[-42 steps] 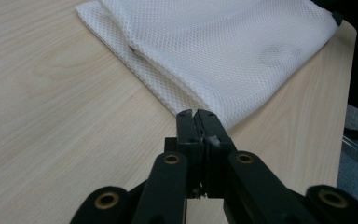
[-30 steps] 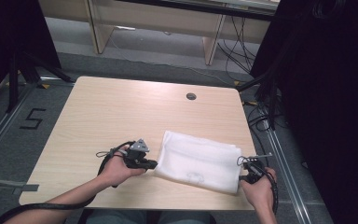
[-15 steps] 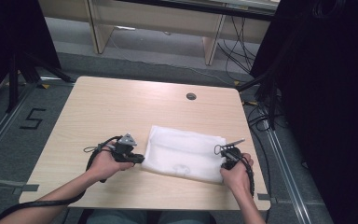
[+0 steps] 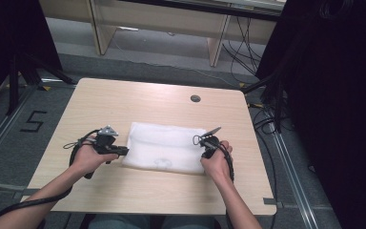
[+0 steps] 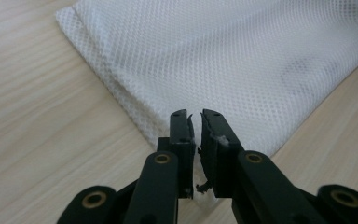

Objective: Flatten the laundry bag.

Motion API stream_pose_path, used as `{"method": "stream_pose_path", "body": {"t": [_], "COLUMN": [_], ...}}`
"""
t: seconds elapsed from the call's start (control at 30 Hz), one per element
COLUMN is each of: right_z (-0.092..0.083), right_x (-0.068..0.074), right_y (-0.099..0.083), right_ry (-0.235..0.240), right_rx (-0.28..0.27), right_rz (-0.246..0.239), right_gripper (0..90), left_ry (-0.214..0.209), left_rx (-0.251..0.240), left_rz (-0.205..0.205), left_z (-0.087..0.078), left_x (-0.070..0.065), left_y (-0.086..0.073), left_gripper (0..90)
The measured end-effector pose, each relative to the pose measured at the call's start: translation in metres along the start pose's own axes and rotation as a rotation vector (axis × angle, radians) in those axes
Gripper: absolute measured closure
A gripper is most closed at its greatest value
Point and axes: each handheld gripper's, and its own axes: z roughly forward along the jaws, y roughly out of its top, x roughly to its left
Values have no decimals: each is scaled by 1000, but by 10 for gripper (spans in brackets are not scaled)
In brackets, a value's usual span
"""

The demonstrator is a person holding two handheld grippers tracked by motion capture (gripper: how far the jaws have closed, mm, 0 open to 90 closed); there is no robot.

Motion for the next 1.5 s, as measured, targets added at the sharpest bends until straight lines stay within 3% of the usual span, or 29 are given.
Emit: {"method": "stream_pose_path", "body": {"t": [0.03, 0.07, 0.13, 0.17, 0.2, 0.27, 0.33, 0.37, 0.4, 0.53, 0.63, 0.67, 0.73, 0.77, 0.83, 1.03, 1.17, 1.23, 1.27, 1.43, 1.5], "right_z": [1, 3, 3, 5, 4, 3, -1, -4, -8, -22, -23, -23, -21, -20, -17, -7, 1, 7, 15, 35, 43], "right_x": [3, 6, 11, 15, 20, 19, 16, 10, 8, -3, -4, -4, -2, 0, 2, 13, 20, 24, 21, 19, 19], "right_y": [4, 8, 12, 18, 20, 23, 23, 24, 24, 34, 44, 48, 55, 59, 66, 89, 99, 106, 111, 115, 115], "right_ry": [-6, -5, 4, 11, 13, 19, -20, -21, -43, -50, -3, 4, 9, 19, 13, 22, 27, 23, 26, 16, 22], "right_rx": [-8, -13, 2, -20, 0, -12, 34, 12, -3, -74, -128, -143, -164, -169, -189, -213, -220, -203, -218, -184, -155], "right_rz": [-16, -47, -28, -76, -48, -95, -67, -92, -80, -101, -106, -120, -157, -147, -184, -252, -266, -265, -299, -292, -299], "right_gripper": [869, 869, 867, 857, 844, 788, 756, 746, 729, 646, 568, 551, 525, 512, 486, 426, 419, 425, 424, 417, 422], "left_ry": [6, 7, 20, 33, 66, 76, 73, 65, 51, 0, -20, -30, -39, -46, -59, -69, -71, -72, -72, -77, -74], "left_rx": [-16, -12, -25, -33, -60, -88, -101, -97, -85, -42, -25, -24, -15, -12, 9, 28, 38, 43, 46, 59, 71], "left_rz": [-22, -16, -26, -24, -7, 5, 30, 40, 62, 125, 179, 172, 205, 193, 222, 234, 242, 229, 229, 226, 260], "left_z": [-1, -4, -6, -8, -14, -18, -18, -16, -13, 5, 13, 16, 20, 23, 29, 40, 43, 45, 46, 49, 49], "left_x": [2, 5, 6, 7, 8, 5, 0, -5, -9, -30, -42, -45, -48, -51, -53, -57, -57, -57, -58, -56, -54], "left_y": [0, 0, 0, 0, 2, 5, 7, 8, 9, 10, 10, 9, 9, 8, 8, 7, 4, 3, 2, -1, 0], "left_gripper": [820, 817, 811, 808, 804, 801, 797, 794, 790, 767, 739, 731, 717, 717, 718, 721, 721, 721, 722, 722, 722]}}
